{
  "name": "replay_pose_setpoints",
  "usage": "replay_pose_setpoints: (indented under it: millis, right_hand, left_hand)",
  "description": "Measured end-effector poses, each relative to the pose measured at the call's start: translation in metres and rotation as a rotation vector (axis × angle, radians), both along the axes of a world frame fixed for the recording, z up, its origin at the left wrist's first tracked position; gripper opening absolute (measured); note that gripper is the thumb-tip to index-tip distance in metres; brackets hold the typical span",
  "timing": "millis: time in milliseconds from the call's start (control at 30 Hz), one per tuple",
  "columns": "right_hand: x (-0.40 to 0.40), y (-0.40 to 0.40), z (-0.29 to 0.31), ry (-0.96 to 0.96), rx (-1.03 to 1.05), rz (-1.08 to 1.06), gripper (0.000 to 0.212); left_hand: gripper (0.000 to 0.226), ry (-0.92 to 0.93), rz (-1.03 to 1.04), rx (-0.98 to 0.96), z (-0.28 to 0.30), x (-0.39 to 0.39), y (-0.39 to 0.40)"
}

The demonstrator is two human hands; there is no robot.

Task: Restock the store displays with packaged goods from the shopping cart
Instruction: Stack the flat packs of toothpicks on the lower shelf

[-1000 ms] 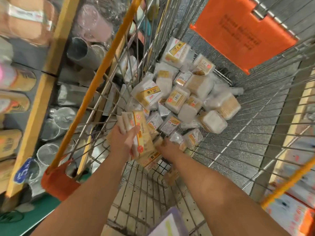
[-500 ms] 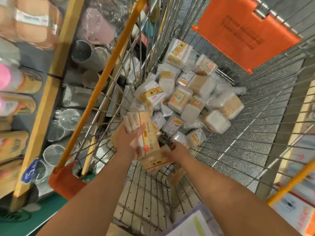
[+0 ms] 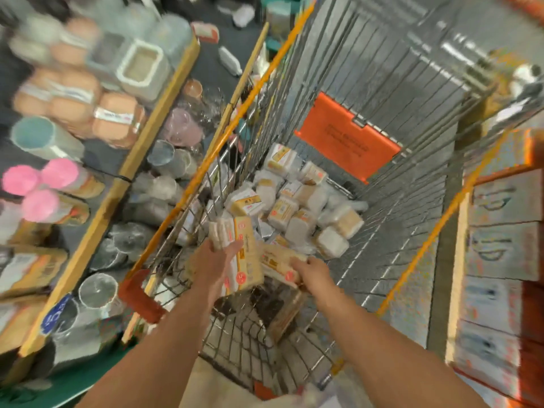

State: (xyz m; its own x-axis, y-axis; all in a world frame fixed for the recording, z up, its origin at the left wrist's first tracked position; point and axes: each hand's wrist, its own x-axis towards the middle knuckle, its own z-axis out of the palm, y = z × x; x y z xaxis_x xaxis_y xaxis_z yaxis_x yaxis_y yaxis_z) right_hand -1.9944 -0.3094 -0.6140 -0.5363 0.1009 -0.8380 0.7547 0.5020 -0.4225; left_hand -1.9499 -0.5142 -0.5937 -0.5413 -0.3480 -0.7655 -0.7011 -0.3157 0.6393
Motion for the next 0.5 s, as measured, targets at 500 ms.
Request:
replay_pose_setpoints:
  millis: [500]
  right_hand:
    - [0.077,0.034,0.189,0.314,-0.634,-0.089,0.019]
  left_hand:
    - [0.066,0.546,0.53,0.063,0.136,0.129,0.059]
